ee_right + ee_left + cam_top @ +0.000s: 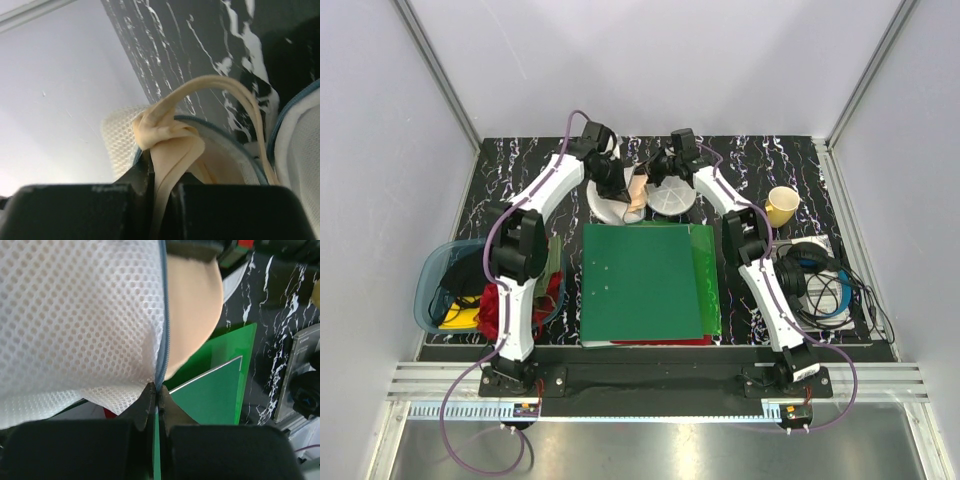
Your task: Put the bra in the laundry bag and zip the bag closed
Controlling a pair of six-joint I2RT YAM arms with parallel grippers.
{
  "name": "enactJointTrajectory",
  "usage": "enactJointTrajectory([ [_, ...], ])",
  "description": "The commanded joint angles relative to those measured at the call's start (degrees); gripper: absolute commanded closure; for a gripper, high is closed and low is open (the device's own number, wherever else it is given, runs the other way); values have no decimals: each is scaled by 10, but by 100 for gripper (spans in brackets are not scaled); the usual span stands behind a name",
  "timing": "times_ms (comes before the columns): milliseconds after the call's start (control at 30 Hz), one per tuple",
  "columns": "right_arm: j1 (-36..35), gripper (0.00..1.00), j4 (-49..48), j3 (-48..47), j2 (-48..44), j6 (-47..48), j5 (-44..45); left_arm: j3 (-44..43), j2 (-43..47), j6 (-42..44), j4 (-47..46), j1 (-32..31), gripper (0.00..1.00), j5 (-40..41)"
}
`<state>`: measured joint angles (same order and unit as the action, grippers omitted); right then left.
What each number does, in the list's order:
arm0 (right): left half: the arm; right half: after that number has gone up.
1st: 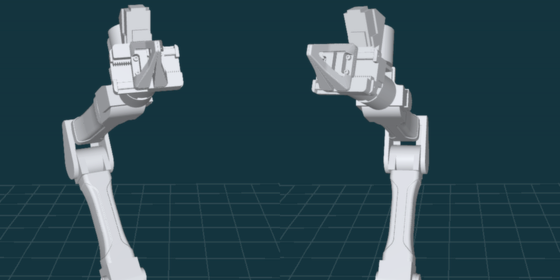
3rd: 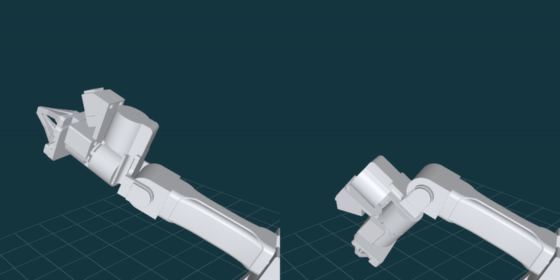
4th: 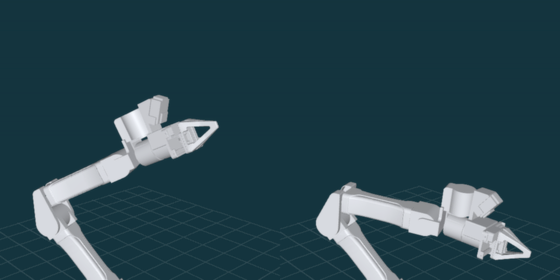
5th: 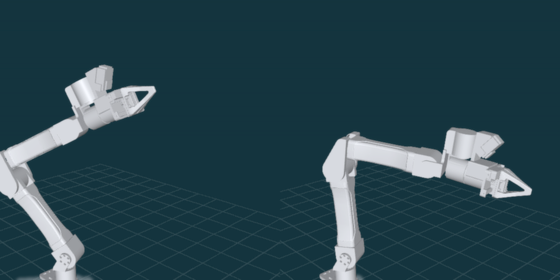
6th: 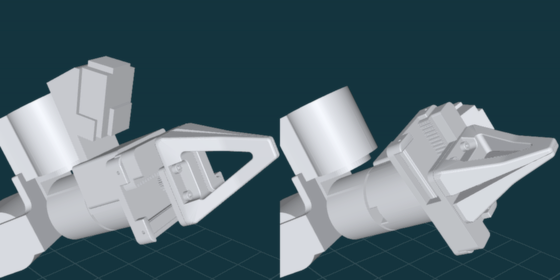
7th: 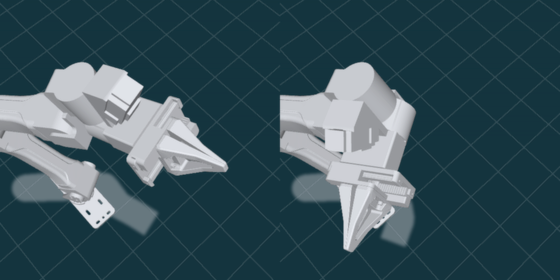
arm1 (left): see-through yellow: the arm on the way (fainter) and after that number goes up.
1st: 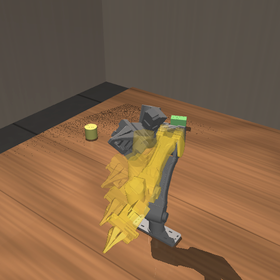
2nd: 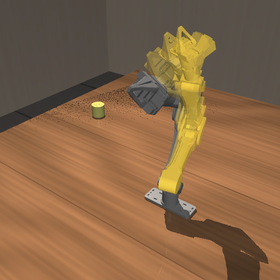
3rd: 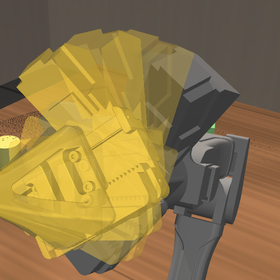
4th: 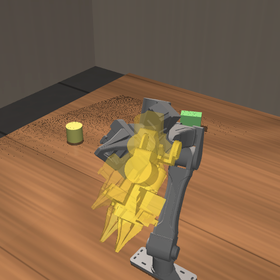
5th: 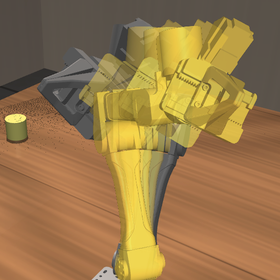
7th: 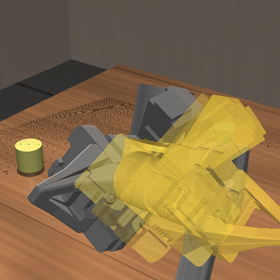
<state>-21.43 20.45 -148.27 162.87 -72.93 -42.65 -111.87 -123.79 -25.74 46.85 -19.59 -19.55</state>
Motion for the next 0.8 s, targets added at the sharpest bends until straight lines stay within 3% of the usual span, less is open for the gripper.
enactJointTrajectory([
  [0,-6,100,-99,-50,22,-47,20,50,63,24,-28,6,100,-37],
  [67,-5,100,-107,-74,39,-36,16,67,71,29,-36,10,100,-39],
  [100,-7,100,-118,-58,36,-23,12,71,73,35,-44,16,85,-47],
  [133,-9,100,-126,-41,29,-17,9,68,70,35,-46,18,79,-49],
  [167,-14,100,-131,-34,26,-13,7,66,70,35,-51,18,60,-51],
  [300,-26,100,-141,-12,16,11,2,61,87,24,-71,35,35,-27],
  [367,-27,100,-141,-5,11,16,4,69,110,14,-81,46,35,-3],
  [500,-28,100,-141,0,7,22,6,101,113,-56,-60,113,56,60],
  [600,-31,100,-141,0,6,24,6,115,83,-64,-53,136,61,70],
  [767,-34,100,-141,16,-3,33,6,55,4,-90,-22,143,66,72],
])
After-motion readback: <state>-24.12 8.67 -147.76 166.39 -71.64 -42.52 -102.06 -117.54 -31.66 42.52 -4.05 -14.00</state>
